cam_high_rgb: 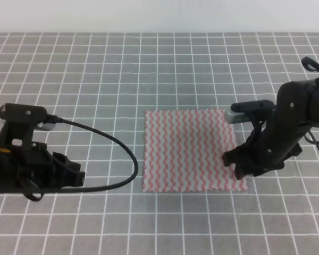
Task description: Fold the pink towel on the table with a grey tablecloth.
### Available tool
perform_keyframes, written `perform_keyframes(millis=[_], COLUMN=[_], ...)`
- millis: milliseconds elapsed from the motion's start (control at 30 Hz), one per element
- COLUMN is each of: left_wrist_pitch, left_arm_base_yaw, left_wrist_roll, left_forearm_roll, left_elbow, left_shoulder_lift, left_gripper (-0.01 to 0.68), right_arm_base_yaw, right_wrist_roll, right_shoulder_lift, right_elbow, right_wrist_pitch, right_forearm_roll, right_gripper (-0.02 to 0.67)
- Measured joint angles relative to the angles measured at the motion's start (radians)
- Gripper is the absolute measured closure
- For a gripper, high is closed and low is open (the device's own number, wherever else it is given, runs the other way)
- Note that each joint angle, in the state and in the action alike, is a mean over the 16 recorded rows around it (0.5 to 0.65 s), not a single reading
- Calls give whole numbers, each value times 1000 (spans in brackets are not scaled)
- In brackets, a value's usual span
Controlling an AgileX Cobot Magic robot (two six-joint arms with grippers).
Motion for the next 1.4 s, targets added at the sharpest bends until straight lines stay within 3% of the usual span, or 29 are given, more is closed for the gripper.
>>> perform_keyframes(millis=[700,933,1167,1400], left_wrist_pitch=[27,31,28,14], left_arm_base_yaw=[0,-3,-36,-117], left_wrist_roll=[119,145,195,303], left_forearm_roll=[-41,-44,-43,-42], left_elbow=[-9,-9,-9,-11], left_shoulder_lift=[22,22,23,27], left_gripper=[582,571,502,410], right_arm_base_yaw=[0,0,0,0], right_wrist_roll=[-2,-5,-15,-40], right_shoulder_lift=[29,28,26,26], right_elbow=[0,0,-1,-27], right_wrist_pitch=[56,69,62,70], right_forearm_roll=[52,59,70,78], right_gripper=[409,466,569,645])
